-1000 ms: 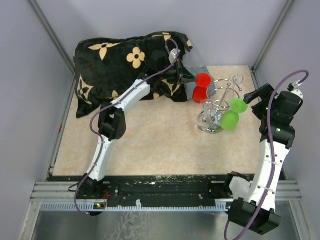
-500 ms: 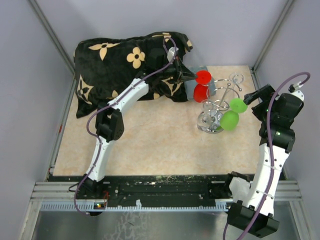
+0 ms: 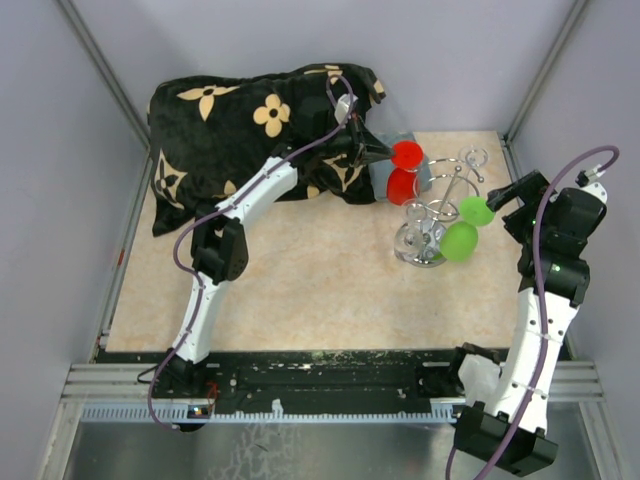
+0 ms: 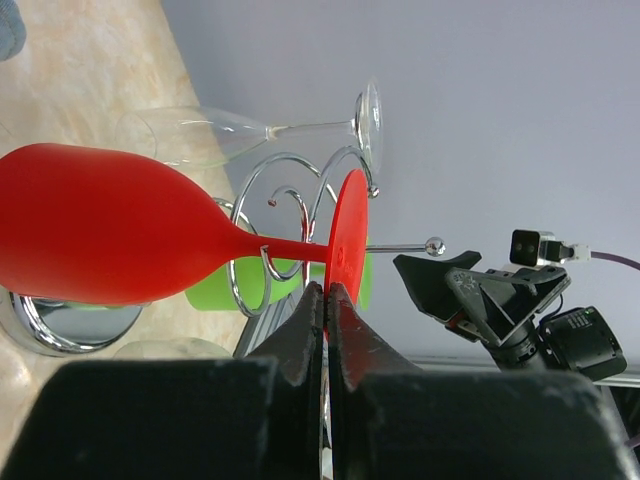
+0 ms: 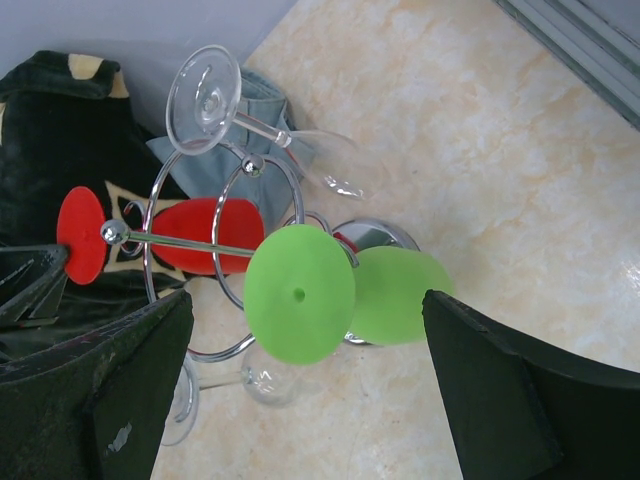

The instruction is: Take the wine glass off the wine glass rack

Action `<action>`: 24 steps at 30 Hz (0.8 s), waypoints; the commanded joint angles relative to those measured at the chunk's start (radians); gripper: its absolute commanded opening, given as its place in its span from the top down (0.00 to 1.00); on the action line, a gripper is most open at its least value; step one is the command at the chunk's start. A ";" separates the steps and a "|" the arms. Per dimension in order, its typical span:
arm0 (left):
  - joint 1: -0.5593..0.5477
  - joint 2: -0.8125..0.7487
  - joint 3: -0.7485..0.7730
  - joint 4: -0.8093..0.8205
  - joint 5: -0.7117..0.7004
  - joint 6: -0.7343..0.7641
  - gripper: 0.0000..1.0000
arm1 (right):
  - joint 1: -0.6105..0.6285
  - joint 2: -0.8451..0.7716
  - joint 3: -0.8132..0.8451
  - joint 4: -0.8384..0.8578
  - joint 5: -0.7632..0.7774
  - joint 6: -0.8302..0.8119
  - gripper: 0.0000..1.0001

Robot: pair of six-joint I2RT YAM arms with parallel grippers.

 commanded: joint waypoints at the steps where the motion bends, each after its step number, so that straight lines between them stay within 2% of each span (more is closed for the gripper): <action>1: -0.002 0.025 0.061 0.042 0.010 0.020 1.00 | -0.001 -0.021 0.015 0.026 -0.010 0.004 0.03; 16: -0.002 0.098 0.108 0.105 -0.002 0.029 1.00 | -0.002 -0.036 0.036 0.011 0.000 0.008 0.02; 24: 0.021 0.076 0.100 0.140 -0.016 0.018 1.00 | -0.001 -0.041 0.032 0.009 -0.001 0.008 0.02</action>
